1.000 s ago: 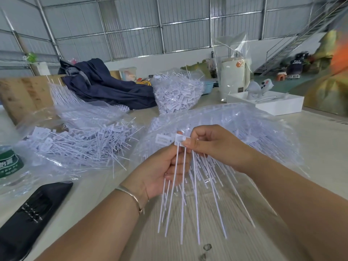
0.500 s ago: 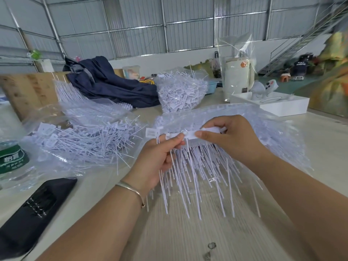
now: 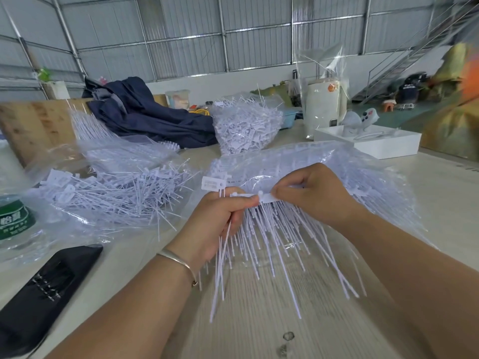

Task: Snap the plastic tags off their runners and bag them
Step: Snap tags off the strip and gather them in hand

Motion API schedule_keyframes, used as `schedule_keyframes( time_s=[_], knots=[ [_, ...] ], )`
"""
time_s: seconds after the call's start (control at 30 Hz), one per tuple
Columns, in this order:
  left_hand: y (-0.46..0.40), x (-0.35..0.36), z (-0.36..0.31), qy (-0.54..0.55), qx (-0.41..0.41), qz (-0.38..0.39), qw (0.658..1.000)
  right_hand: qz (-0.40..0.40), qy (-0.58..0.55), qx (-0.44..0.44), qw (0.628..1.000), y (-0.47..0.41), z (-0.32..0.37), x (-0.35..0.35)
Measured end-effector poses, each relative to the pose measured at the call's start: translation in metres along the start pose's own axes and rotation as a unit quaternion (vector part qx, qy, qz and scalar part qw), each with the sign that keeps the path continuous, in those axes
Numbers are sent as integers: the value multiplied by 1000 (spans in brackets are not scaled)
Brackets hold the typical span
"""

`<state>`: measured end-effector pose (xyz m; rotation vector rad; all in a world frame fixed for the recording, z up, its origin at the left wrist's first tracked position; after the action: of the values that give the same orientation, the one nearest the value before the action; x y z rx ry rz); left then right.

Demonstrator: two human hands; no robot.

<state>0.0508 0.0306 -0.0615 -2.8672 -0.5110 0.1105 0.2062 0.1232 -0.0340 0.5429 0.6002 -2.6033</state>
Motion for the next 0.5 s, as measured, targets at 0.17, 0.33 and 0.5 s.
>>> schedule_keyframes(
  time_s=[0.17, 0.33, 0.5],
  knots=[
    [3, 5, -10, -48, 1, 65, 997, 50, 35, 5, 998, 3, 4, 4],
    [12, 19, -5, -183, -40, 162, 969, 74, 101, -2, 992, 4, 5, 6],
    [5, 19, -9, -314, 7, 107, 943, 38, 160, -19, 986, 6, 6, 8]
  ],
)
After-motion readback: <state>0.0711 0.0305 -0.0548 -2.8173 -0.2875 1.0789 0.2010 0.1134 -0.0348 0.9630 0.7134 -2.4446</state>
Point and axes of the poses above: each hand's wrist, its own y-axis away from the middle knuckle, its own x-axis out of the palm, z = x × y, the point moved 5 cm from there along -y, towards the middle knuckle, and after that the axes turned 9 degrees about x, right-handed, at the moved point
